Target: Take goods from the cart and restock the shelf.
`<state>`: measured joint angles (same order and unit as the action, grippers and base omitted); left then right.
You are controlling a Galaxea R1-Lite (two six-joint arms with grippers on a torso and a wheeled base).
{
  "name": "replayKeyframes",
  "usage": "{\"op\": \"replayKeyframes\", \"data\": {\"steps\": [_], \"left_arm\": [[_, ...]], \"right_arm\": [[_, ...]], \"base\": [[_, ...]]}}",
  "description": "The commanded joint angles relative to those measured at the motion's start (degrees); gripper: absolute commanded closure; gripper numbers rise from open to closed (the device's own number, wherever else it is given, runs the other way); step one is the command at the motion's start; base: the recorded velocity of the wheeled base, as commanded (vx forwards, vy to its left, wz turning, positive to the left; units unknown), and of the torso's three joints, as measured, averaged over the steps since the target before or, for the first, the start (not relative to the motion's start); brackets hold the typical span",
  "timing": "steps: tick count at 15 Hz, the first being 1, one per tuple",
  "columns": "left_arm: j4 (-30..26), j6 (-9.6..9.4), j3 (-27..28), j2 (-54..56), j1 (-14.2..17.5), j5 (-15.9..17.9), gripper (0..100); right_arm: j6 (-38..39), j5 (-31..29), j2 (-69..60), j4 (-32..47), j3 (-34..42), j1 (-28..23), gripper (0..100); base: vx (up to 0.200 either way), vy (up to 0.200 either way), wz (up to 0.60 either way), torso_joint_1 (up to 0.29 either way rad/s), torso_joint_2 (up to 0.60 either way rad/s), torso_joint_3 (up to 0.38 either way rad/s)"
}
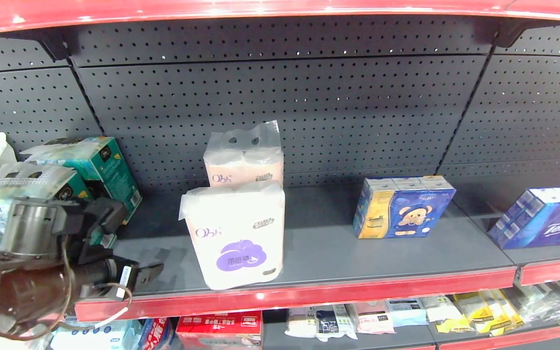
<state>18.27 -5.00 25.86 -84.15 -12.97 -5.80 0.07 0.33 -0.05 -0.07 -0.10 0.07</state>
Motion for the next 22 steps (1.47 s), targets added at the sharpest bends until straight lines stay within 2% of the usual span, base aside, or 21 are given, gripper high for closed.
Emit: {"op": "replayKeyframes", "data": {"steps": [1, 2, 3, 5, 6, 8, 10, 11, 12, 14, 15, 16, 17, 18, 19, 20, 21, 22], "left_arm": [[-10.89, -0.54, -3.53, 16.56, 0.93, 0.97, 0], [-15.37, -0.54, -3.62, 21.49, 1.81, 2.2, 0], [-21.35, -1.15, -3.62, 28.6, 4.18, 4.13, 0], [-28.73, -5.72, -4.67, 42.23, 10.6, 9.05, 0], [-30.4, -6.78, -5.82, 49.35, 13.76, 11.87, 0], [-33.22, -6.95, -8.1, 60.16, 20.53, 16.17, 0], [-33.92, -5.55, -8.81, 67.8, 25.28, 20.13, 0], [-33.65, -4.76, -9.51, 69.21, 25.01, 21.01, 0], [-32.42, -3.44, -13.11, 73.52, 22.99, 21.27, 0], [-29.0, -2.38, -19.88, 78.97, 22.38, 21.1, 0], [-25.22, -0.98, -21.46, 78.79, 22.38, 21.01, 0], [-22.05, 1.66, -22.43, 78.88, 21.5, 21.01, 0], [-21.53, 2.71, -22.96, 78.97, 16.84, 18.63, 0], [-21.44, 4.73, -23.04, 79.23, 15.08, 15.65, 0], [-21.17, 6.76, -23.04, 80.02, 14.46, 13.19, 0], [-21.17, 7.02, -23.04, 80.37, 14.55, 12.39, 0], [-20.03, 8.78, -23.4, 80.72, 14.82, 8.62, 0], [-18.8, 10.1, -24.36, 80.64, 14.82, 6.68, 0]], "right_arm": [[0.01, 0.11, 0.05, -0.01, 0.01, 0.01, 0], [0.01, 0.02, 0.05, -0.01, 0.01, 0.01, 0], [0.01, 0.02, 0.05, -0.01, 0.01, 0.01, 0], [0.01, 0.02, 0.05, -0.01, 0.01, 0.01, 0], [0.01, 0.02, 0.05, -0.01, 0.01, 0.01, 0], [0.01, 0.02, 0.05, -0.01, 0.01, 0.01, 0], [0.01, 0.02, 0.05, -0.01, 0.01, 0.01, 0], [0.01, 0.02, 0.05, -0.01, 0.01, 0.01, 0], [0.01, 0.02, 0.05, -0.01, 0.01, 0.01, 0], [0.01, 0.02, 0.05, -0.01, 0.01, 0.01, 0], [0.1, 0.02, 0.05, -0.01, 0.01, 0.01, 0], [0.01, 0.02, 0.05, -0.01, 0.01, 0.01, 0], [0.01, 0.02, 0.05, -0.01, 0.01, 0.01, 0], [0.01, 0.02, 0.05, -0.01, 0.01, 0.01, 0], [0.01, 0.02, 0.05, -0.01, 0.01, 0.01, 0], [0.01, 0.11, 0.05, -0.01, 0.01, 0.01, 0], [0.01, 0.02, 0.05, -0.01, 0.01, 0.01, 0], [0.01, 0.11, 0.05, -0.01, 0.01, 0.01, 0]], "base": [[0.0, 0.0, 0.0, 0.0, 0.0, 0.0], [0.0, 0.0, 0.0, 0.0, 0.0, 0.0], [0.0, 0.0, 0.0, 0.0, 0.0, 0.0], [0.0, 0.0, 0.0, 0.0, 0.0, 0.0], [0.0, 0.0, 0.0, 0.0, 0.0, 0.0], [0.0, 0.0, 0.0, 0.0, 0.0, 0.0], [0.0, 0.0, 0.0, 0.0, 0.0, 0.0], [0.0, 0.0, 0.0, 0.0, 0.0, 0.0], [0.0, 0.0, 0.0, 0.0, 0.0, 0.0], [0.0, 0.0, 0.0, 0.0, 0.0, 0.0], [0.0, 0.0, 0.0, 0.0, 0.0, 0.0], [0.0, 0.0, 0.0, 0.0, 0.0, 0.0], [0.0, 0.0, 0.0, 0.0, 0.0, 0.0], [0.0, 0.0, 0.0, 0.0, 0.0, 0.0], [0.0, 0.0, 0.0, 0.0, 0.0, 0.0], [0.0, 0.0, 0.0, 0.0, 0.0, 0.0], [0.0, 0.0, 0.0, 0.0, 0.0, 0.0], [0.0, 0.0, 0.0, 0.0, 0.0, 0.0]]}}
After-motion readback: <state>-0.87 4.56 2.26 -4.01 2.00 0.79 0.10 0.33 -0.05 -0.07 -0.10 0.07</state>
